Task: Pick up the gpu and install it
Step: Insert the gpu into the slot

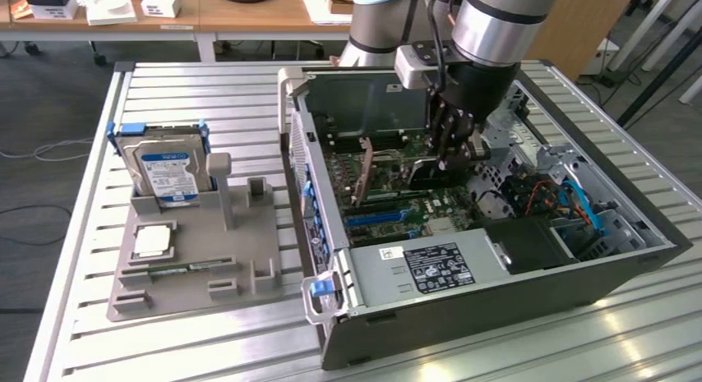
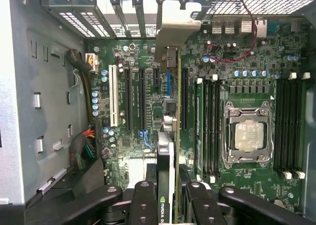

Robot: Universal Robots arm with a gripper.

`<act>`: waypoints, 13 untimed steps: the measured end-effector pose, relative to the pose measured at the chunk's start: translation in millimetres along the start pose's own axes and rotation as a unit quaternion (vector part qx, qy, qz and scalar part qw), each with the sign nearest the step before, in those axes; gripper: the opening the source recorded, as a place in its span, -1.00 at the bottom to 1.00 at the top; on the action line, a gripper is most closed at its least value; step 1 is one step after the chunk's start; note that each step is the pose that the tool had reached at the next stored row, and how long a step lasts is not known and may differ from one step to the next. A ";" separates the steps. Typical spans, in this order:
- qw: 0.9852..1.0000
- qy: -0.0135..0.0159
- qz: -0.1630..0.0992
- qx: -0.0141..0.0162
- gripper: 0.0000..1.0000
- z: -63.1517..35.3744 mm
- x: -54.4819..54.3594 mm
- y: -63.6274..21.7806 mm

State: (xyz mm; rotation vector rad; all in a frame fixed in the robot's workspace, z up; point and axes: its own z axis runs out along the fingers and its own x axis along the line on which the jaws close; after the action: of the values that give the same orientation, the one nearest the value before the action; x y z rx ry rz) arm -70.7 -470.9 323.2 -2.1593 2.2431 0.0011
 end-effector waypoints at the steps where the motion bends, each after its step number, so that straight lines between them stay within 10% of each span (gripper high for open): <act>1: 1.000 0.000 0.000 0.000 -0.46 0.4 0.0 0.1; 13: 1.000 0.000 0.000 0.002 -0.46 5.0 0.2 4.7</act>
State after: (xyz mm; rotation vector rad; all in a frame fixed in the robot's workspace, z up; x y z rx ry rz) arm -75.3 -470.8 318.1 -2.1574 2.2403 -0.0027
